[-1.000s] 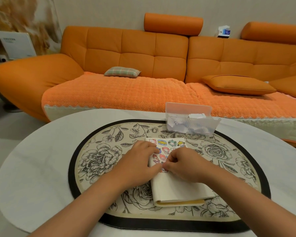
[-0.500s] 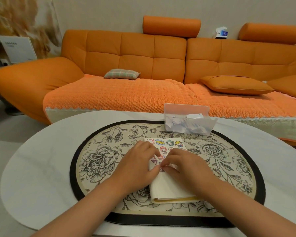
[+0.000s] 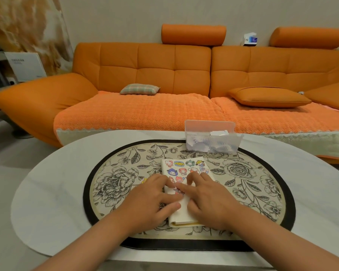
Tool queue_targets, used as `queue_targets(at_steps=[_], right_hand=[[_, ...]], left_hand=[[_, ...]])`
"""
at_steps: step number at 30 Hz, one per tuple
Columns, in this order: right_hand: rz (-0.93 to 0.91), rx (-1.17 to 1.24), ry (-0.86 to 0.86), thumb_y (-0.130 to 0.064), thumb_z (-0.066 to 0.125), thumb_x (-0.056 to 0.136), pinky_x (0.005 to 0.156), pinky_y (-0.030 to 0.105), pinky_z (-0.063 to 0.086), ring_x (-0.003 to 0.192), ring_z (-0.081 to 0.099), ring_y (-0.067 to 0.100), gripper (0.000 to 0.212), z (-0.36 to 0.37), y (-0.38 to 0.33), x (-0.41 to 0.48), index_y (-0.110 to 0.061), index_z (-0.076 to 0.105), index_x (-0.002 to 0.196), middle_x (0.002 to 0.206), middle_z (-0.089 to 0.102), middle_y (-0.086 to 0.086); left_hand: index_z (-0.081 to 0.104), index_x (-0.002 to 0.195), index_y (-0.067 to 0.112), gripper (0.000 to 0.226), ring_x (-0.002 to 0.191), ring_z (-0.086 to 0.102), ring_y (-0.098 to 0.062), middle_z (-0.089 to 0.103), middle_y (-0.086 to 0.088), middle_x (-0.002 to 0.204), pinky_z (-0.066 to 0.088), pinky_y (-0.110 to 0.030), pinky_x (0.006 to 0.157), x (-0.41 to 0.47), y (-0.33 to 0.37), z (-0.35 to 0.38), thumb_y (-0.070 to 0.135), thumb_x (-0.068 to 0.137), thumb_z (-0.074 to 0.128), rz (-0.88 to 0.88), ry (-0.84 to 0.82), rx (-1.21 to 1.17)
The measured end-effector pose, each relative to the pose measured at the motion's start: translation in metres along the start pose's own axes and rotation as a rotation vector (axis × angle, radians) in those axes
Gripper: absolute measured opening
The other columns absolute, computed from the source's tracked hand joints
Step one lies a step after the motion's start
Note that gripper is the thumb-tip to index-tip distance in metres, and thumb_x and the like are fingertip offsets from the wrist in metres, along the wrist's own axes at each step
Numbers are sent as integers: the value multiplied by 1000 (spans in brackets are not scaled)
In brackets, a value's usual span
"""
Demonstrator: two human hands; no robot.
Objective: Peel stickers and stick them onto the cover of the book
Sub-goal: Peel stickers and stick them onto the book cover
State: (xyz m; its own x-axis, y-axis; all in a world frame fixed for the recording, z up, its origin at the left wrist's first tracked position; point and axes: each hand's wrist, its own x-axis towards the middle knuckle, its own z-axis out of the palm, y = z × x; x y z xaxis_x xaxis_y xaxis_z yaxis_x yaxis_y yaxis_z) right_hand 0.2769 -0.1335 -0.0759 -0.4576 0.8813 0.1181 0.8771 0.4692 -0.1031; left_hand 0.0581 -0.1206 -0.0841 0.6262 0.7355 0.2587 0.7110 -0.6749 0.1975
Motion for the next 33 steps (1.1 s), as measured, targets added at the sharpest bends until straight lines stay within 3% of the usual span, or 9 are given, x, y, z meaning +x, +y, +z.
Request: queue_targets(at_steps=[5, 9, 13, 17, 21, 26, 33], right_hand=[[-9, -9, 10, -39, 31, 94, 77, 29, 40, 111, 37, 13, 53, 1, 2, -3, -38, 39, 146, 131, 39, -5], [-22, -27, 39, -43, 24, 89, 75, 31, 43, 111, 43, 17, 59, 3, 3, -8, -33, 48, 141, 132, 46, -3], [-29, -23, 54, -43, 34, 90, 78, 36, 51, 106, 51, 20, 51, 1, 2, -14, -27, 60, 131, 128, 55, 0], [-27, -1, 82, -40, 44, 88, 73, 40, 55, 99, 56, 21, 42, 1, 2, -18, -24, 69, 117, 121, 63, 1], [-27, 3, 86, -43, 45, 90, 73, 38, 54, 104, 55, 20, 39, -1, 3, -20, -28, 68, 119, 123, 62, -2], [-2, 32, 66, -48, 40, 92, 85, 37, 50, 109, 49, 16, 46, -1, 4, -23, -31, 61, 130, 128, 55, -8], [-1, 4, 44, -49, 33, 94, 90, 39, 46, 110, 42, 17, 53, 0, 4, -21, -33, 47, 143, 130, 50, -6]], left_hand=[[59, 132, 47, 52, 124, 36, 3, 43, 20, 134, 46, -24, 86, -1, 5, -6, 63, 94, 26, -45, -58, -29], [67, 123, 43, 55, 124, 48, 3, 55, 23, 133, 51, -27, 90, 0, 3, -3, 62, 95, 24, -85, 28, -25], [73, 114, 36, 55, 126, 47, 4, 62, 22, 127, 55, -31, 90, 0, 1, 1, 59, 96, 26, -82, 66, -9], [52, 142, 31, 55, 132, 35, -1, 43, 17, 140, 42, -24, 98, 1, 6, 1, 57, 99, 29, -61, -31, 40], [30, 153, 37, 53, 136, 18, -6, 27, 17, 144, 27, -29, 112, 9, 6, -1, 54, 103, 29, -86, -137, 47], [35, 151, 38, 62, 135, 21, -12, 31, 13, 141, 18, -31, 115, 12, 5, -3, 63, 96, 22, -57, -135, 139], [51, 139, 49, 53, 136, 25, -4, 39, 15, 141, 30, -27, 103, -1, 2, -4, 67, 95, 27, 19, -96, 67]])
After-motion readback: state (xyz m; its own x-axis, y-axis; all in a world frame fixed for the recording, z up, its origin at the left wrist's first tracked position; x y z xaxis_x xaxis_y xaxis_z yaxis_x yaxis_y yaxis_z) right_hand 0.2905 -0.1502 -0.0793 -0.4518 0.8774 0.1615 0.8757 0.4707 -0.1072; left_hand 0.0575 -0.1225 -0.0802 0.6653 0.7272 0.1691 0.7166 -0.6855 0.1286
